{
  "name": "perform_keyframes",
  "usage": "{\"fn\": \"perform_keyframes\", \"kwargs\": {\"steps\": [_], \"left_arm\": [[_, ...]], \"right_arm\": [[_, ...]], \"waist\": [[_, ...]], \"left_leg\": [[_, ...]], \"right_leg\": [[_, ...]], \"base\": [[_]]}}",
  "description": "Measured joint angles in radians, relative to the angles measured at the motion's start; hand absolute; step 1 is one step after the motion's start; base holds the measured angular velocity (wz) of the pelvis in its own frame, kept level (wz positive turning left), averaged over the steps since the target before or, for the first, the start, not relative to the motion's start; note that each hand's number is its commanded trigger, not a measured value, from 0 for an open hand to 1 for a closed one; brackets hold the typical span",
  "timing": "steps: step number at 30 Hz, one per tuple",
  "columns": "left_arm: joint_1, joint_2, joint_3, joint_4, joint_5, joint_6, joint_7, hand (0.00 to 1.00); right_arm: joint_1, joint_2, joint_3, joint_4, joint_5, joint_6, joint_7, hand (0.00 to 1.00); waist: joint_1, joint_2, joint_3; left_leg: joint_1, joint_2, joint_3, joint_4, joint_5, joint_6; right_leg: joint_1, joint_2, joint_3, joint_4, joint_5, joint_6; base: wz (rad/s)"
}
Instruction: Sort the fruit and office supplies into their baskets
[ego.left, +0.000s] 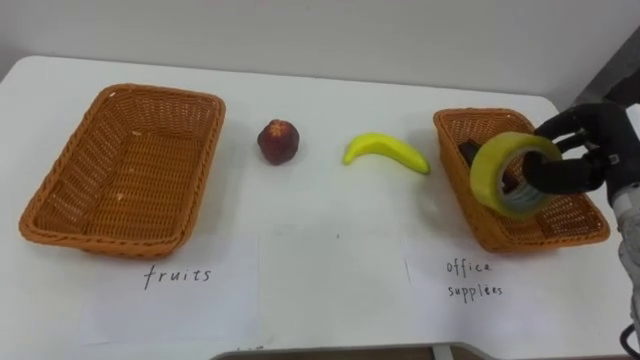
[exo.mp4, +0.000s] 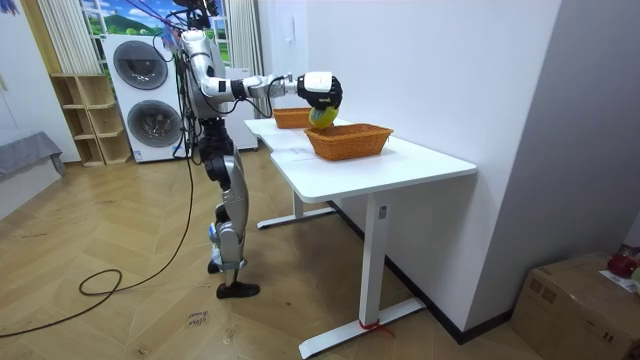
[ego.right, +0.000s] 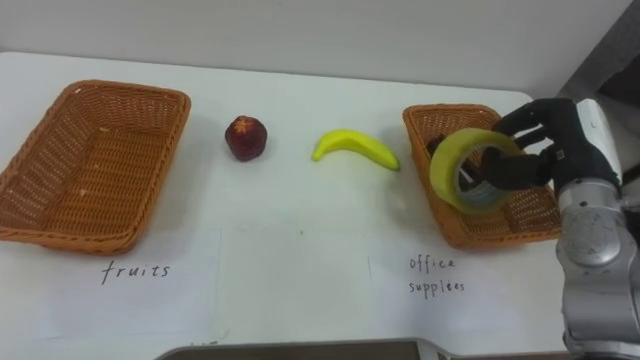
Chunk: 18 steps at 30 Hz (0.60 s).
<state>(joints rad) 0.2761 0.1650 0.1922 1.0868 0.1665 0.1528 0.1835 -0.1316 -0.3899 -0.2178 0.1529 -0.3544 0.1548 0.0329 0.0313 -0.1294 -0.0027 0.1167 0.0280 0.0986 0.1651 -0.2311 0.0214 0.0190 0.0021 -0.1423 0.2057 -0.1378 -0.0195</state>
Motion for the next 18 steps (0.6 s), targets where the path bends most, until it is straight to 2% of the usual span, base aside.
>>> {"fn": "perform_keyframes", "kwargs": {"steps": [9,11,12,18], "left_arm": [[-0.001,0.0,0.0,-0.011,0.0,-0.001,-0.004,0.0],[-0.001,0.0,0.0,-0.014,0.0,-0.001,-0.004,0.0],[-0.001,0.0,0.0,-0.016,0.0,-0.002,-0.003,0.0],[-0.001,0.001,0.0,-0.021,0.003,-0.003,-0.002,0.0]], "right_arm": [[0.002,0.0,0.0,0.0,-0.001,0.0,0.0,1.0],[0.002,0.0,0.0,0.0,-0.001,0.0,0.0,1.0],[0.002,0.0,0.0,0.002,-0.001,-0.001,0.0,1.0],[0.006,0.0,-0.001,0.005,-0.001,-0.002,-0.001,1.0]], "waist": [[0.0,0.0,0.0003],[0.0,0.001,0.0009],[0.0,0.006,0.0045],[0.0,0.007,0.0053]], "left_leg": [[0.001,-0.002,0.0,0.0,0.0,0.0],[0.001,-0.002,0.0,0.0,0.0,0.0],[0.002,-0.001,0.0,0.0,0.0,0.0],[0.001,-0.003,0.001,-0.002,0.0,-0.001]], "right_leg": [[0.002,0.001,0.0,-0.001,0.0,0.0],[0.002,0.0,0.0,-0.001,0.0,0.0],[0.003,0.001,0.0,-0.001,0.0,0.0],[0.002,0.002,-0.001,-0.001,0.0,0.0]], "base": [[0.0],[0.0],[0.0],[0.0]]}}
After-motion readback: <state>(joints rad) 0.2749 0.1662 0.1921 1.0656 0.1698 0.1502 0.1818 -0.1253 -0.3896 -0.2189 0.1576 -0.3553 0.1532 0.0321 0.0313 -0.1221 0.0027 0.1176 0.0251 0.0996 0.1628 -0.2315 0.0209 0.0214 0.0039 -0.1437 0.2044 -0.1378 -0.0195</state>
